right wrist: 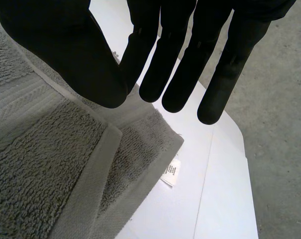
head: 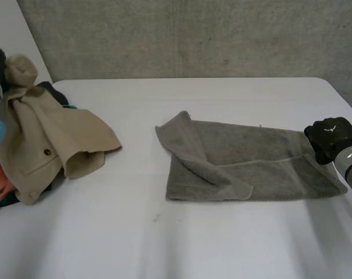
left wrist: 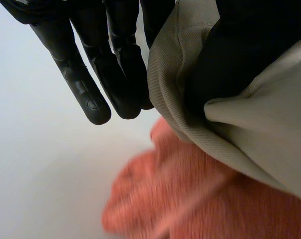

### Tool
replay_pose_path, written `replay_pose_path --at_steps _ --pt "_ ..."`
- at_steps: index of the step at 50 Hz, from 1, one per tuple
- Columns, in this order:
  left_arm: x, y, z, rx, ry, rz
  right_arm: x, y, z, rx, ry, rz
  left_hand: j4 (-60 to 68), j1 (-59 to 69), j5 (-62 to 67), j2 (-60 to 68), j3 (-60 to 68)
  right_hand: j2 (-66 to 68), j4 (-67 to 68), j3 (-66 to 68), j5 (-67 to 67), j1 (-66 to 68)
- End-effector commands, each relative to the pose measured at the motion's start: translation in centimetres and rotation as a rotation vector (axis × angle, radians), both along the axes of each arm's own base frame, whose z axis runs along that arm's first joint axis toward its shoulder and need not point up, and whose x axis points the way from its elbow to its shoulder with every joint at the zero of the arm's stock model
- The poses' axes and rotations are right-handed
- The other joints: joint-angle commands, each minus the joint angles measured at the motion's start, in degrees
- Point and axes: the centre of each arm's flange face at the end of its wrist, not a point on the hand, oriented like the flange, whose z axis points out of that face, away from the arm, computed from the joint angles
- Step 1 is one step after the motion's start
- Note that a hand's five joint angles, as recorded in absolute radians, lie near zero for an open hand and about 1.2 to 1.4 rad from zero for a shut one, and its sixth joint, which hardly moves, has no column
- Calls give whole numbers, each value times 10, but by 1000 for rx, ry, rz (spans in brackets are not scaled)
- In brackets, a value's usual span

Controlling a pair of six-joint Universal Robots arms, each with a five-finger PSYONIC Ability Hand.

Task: Fold the laundry.

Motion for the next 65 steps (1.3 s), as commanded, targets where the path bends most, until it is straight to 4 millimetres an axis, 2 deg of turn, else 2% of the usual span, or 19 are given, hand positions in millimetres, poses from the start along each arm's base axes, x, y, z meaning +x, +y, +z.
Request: replay_pose_path --at_steps 1,2,4,8,13,16,20,21,27,31,34,35,38,42,49,58,62,63,65 --pt "-13 -1 -33 122 -64 -43 1 0 1 -2 -2 2 -294 -259 -266 -293 -291 127 114 120 132 155" --pt "-21 3 -34 135 -68 -74 1 0 2 -5 -2 4 -468 -433 -441 -467 -465 127 114 120 132 155" --pt "-27 8 -31 139 -80 -96 1 0 3 -8 -7 2 -586 -551 -559 -585 -583 127 114 120 132 155" --pt "-36 19 -17 120 -86 -127 1 1 6 -16 -13 2 -586 -551 -559 -585 -583 40 27 33 45 67" --pt "-42 40 15 65 -78 -148 -2 1 15 -32 -38 -12 -586 -551 -559 -585 -583 -268 -280 -274 -262 -240" --pt "-46 54 30 43 -71 -165 -6 0 23 -49 -52 -23 -586 -551 -559 -585 -583 -335 -348 -342 -330 -308" --pt "-62 83 48 19 -46 -254 -11 0 36 -60 -69 -35 -586 -551 -559 -585 -583 -446 -459 -453 -441 -419" --pt "-72 97 52 18 -34 -313 -13 1 41 -57 -76 -36 -586 -551 -559 -585 -583 -472 -485 -478 -466 -444" --pt "-111 151 52 56 -14 -558 -19 2 53 -12 -99 -45 -586 -551 -559 -585 -583 -549 -562 -556 -544 -522" --pt "-152 204 38 133 -32 -752 -21 7 53 73 -99 -50 -586 -551 -559 -585 -583 -559 -572 -566 -554 -532" --pt "-174 231 26 179 -51 -841 -21 9 52 108 -90 -51 -586 -551 -559 -585 -583 -559 -572 -566 -554 -532" --pt "-187 247 16 212 -72 -894 -21 10 51 122 -77 -52 -563 -528 -535 -562 -560 -558 -571 -564 -552 -530" --pt "-213 275 -6 267 -125 -994 -21 11 47 133 -41 -37 -549 -514 -522 -548 -546 -556 -569 -563 -551 -529" --pt "-244 299 -37 308 -190 -1102 -20 11 40 132 1 -19 -520 -486 -493 -519 -517 -553 -566 -559 -547 -525" --pt "-291 307 -88 314 -274 -1174 -12 10 24 118 17 -1 -442 -407 -414 -441 -439 -541 -554 -548 -536 -513" --pt "-314 293 -122 320 -326 -1140 -4 9 11 93 24 5 -376 -341 -348 -375 -373 -517 -530 -524 -512 -490" --pt "-318 289 -126 315 -329 -1135 -4 7 8 87 22 6 -242 -207 -214 -241 -239 -514 -527 -521 -509 -486" --pt "-319 287 -126 309 -331 -1132 -4 6 7 85 22 5 -106 -71 -79 -105 -103 -514 -527 -521 -509 -486" --pt "-320 286 -123 302 -332 -1129 -5 6 6 87 26 6 57 92 85 59 60 -514 -527 -521 -509 -486"
